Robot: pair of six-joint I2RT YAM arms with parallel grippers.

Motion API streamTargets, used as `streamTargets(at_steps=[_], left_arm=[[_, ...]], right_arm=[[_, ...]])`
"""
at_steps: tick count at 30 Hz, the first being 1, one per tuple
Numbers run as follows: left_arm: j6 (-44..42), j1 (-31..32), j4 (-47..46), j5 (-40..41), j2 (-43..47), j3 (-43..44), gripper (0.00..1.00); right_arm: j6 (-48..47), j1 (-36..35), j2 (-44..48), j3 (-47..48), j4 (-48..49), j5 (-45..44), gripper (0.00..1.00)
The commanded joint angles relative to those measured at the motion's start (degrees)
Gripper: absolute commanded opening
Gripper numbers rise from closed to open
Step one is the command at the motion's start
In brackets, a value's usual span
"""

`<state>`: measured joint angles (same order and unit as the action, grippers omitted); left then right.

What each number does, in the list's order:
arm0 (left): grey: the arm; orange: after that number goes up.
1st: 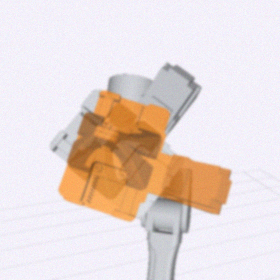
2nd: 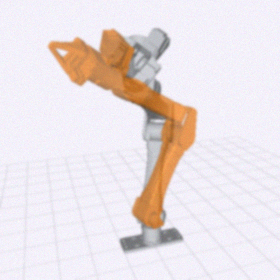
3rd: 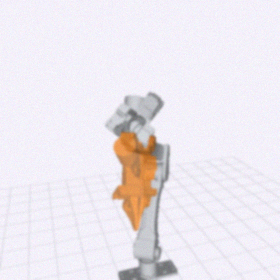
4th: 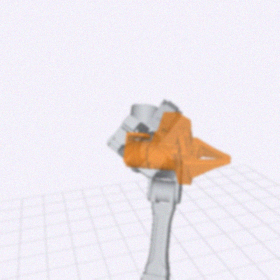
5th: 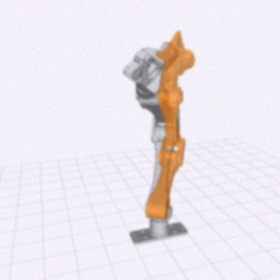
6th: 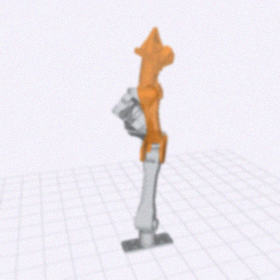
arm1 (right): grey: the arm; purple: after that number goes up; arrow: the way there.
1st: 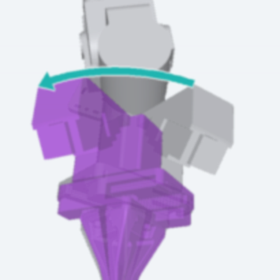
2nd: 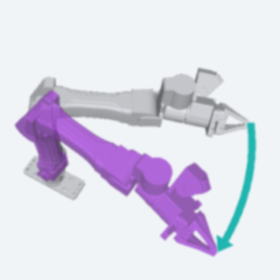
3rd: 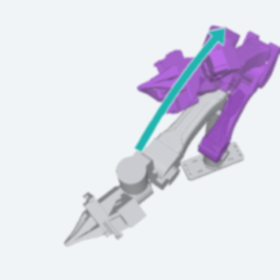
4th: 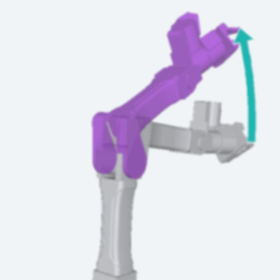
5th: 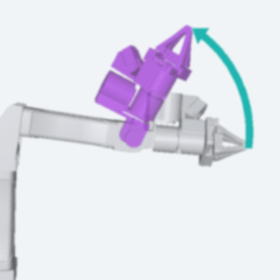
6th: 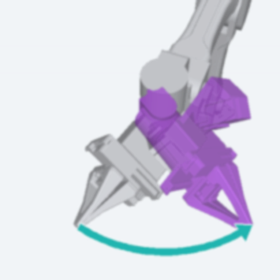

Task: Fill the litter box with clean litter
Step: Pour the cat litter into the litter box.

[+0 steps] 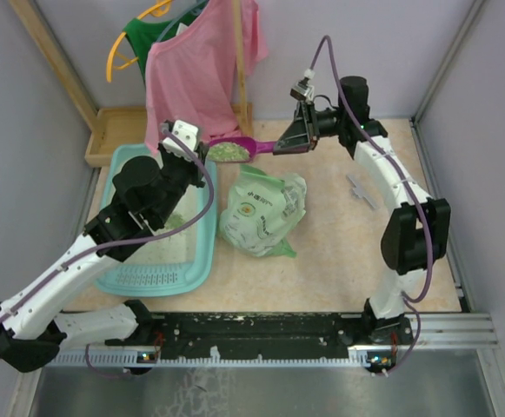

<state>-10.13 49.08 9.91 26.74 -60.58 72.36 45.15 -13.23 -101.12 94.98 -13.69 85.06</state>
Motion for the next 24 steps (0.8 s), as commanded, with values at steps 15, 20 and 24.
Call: streamTargets(at_steps=[15, 20, 24], left_arm=[[-0.8, -0.2, 0.4, 1.3, 0.6, 0.6, 0.2], [-1.0, -0.2, 0.4, 1.7, 0.9, 0.5, 0.19], [-0.5, -0.3, 0.1, 2.2, 2.0, -0.2, 0.19]], right_arm=[[25.4, -10.2, -6.7, 4.1, 35.1, 3.5, 0.0], [24.7, -13.5, -10.0, 7.7, 33.9, 3.6, 0.0], [23.6, -15.4, -12.9, 11.2, 32.0, 3.6, 0.0]])
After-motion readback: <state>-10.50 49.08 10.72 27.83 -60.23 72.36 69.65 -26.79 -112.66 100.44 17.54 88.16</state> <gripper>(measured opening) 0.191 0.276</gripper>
